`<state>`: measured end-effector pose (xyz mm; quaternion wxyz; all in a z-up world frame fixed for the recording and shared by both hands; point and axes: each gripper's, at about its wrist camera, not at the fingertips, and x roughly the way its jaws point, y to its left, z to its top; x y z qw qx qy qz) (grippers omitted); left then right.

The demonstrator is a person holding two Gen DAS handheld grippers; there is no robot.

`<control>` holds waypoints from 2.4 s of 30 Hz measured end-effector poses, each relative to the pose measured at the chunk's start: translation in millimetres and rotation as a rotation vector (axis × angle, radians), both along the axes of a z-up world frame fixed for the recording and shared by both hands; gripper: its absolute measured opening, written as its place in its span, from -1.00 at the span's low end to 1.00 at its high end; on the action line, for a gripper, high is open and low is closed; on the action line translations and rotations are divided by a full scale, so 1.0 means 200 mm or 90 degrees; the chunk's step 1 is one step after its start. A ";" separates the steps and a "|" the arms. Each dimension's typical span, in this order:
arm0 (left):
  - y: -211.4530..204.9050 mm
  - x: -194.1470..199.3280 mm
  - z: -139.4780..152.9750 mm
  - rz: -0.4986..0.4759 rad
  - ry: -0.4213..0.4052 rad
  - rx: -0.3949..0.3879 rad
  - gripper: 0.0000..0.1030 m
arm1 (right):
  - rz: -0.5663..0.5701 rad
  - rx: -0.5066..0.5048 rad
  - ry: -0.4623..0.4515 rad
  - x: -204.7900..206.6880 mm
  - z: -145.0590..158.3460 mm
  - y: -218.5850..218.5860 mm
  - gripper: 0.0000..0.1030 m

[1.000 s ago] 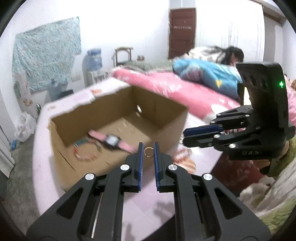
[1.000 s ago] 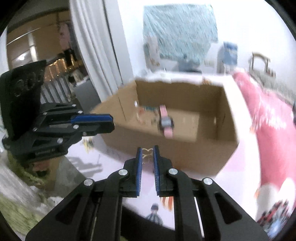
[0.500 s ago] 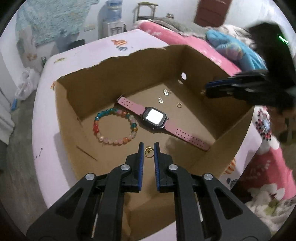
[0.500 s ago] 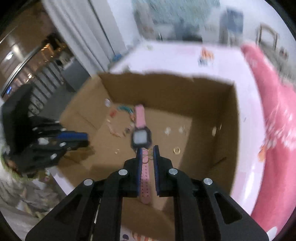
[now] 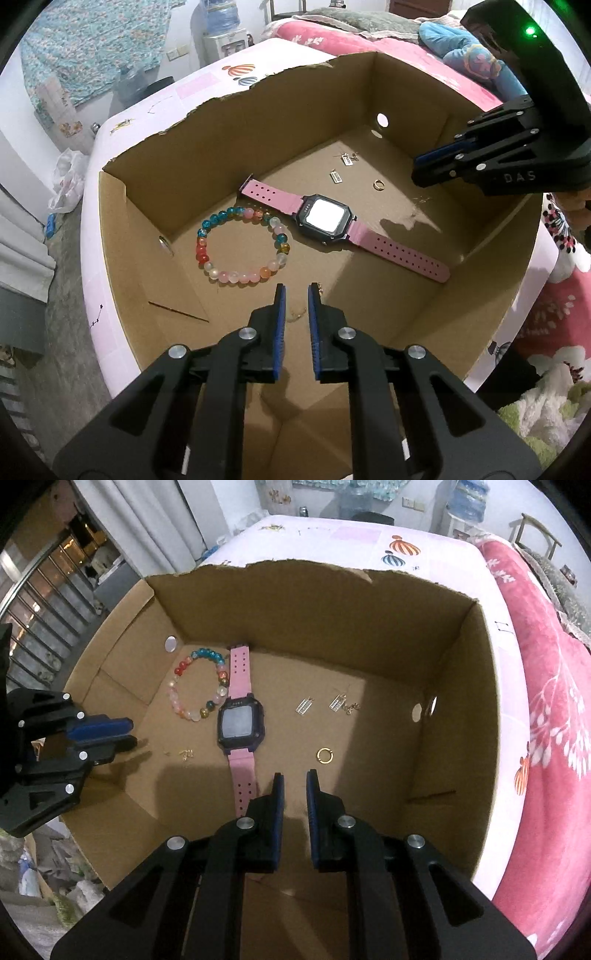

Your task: Organize jewelry

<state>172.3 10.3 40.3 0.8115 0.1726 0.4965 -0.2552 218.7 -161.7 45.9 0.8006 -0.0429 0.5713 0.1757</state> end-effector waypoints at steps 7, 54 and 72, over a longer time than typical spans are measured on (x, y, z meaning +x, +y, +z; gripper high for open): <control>-0.01 0.00 0.01 0.002 -0.010 -0.004 -0.52 | -0.013 0.016 -0.015 0.01 0.04 -0.04 -0.67; -0.16 -0.51 -0.33 0.081 0.017 -0.036 0.63 | -0.111 0.136 -0.098 -0.77 -0.20 -0.17 -0.22; -0.18 -0.42 -0.39 0.103 0.029 -0.011 0.66 | -0.073 -0.019 -0.117 -0.72 -0.30 0.00 -0.69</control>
